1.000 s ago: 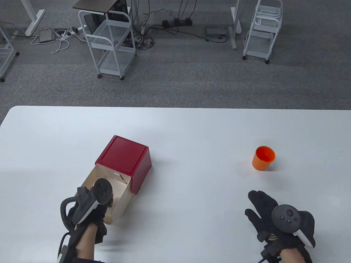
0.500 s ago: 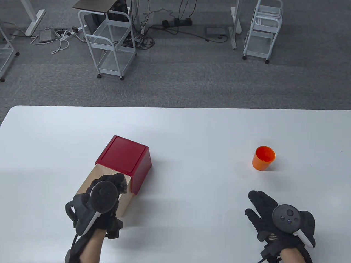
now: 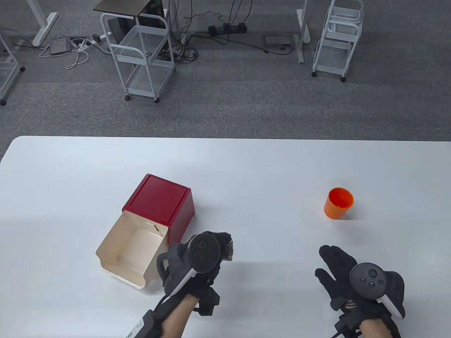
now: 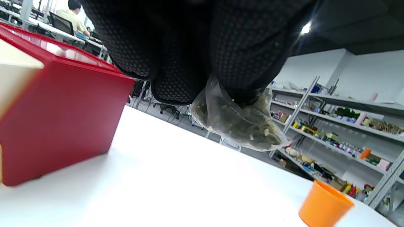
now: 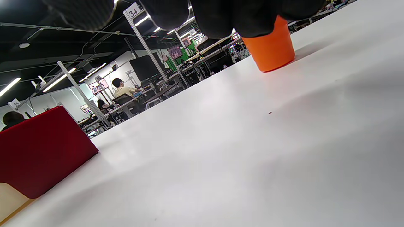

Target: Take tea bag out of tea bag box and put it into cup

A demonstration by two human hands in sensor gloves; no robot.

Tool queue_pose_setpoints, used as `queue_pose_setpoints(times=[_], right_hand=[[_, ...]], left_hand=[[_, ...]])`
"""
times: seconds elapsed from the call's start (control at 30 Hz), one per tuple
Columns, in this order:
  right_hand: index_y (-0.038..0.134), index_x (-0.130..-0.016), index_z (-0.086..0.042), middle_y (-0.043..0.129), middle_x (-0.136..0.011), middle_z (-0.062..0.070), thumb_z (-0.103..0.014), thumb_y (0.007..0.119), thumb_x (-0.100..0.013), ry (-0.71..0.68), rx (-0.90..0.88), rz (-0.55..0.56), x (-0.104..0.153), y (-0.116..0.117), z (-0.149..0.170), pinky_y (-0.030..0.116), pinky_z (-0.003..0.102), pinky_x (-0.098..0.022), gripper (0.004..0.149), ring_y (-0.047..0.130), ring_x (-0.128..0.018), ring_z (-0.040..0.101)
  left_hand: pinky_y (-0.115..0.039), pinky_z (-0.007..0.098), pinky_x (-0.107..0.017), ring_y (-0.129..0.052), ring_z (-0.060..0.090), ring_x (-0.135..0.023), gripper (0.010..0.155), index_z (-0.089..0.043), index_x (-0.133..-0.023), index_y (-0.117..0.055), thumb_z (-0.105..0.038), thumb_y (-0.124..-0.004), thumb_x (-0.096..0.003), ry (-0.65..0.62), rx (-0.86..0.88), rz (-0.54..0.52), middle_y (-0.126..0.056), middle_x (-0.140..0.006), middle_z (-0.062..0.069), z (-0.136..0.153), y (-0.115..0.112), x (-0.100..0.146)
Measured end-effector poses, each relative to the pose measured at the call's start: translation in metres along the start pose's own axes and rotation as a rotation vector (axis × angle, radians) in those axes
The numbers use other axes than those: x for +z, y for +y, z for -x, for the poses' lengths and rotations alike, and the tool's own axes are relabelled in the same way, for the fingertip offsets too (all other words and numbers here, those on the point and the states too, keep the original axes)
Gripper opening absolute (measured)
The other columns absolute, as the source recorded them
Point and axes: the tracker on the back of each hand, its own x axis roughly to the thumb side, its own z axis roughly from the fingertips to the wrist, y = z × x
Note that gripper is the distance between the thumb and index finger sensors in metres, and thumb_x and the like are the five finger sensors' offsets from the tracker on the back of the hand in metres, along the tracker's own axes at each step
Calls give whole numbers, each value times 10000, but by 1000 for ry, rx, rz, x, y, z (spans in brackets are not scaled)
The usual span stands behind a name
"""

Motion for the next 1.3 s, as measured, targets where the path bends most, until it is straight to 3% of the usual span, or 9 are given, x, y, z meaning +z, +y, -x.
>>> queue_pose_setpoints(times=[0.33,0.73,1.0,1.3], right_hand=[[549,-1021,-214,557,-1088,217,-537,691,-462,1,6,-22,-1,3,-1,547,632,-681,661,596,-940,527],[551,-1021,-209,558,-1088,218,-535,692,-461,3,15,-40,-2,6,-3,546,632,-681,663,599,-938,527],[548,-1021,-214,558,-1087,220,-534,691,-462,7,15,-41,-2,7,-3,546,632,-681,660,595,-939,530],[549,-1021,-214,559,-1087,218,-532,695,-461,1,17,-33,-2,6,-2,547,632,-681,660,601,-936,528]], left_hand=[[-851,318,-601,-1014,169,-716,396,-398,-820,-891,-364,-884,-425,-40,-53,151,-1017,-817,-68,-32,-65,-4],[-845,312,-614,-1005,159,-736,399,-409,-822,-884,-373,-877,-425,-75,-258,298,-1006,-830,-80,-40,-135,2],[-824,329,-642,-975,177,-793,424,-406,-852,-865,-386,-861,-428,-92,-289,317,-969,-891,-70,-39,-142,4],[-734,418,-707,-805,300,-974,575,-340,-991,-766,-521,-761,-445,-123,-87,311,-720,-1147,70,-31,-116,6]])
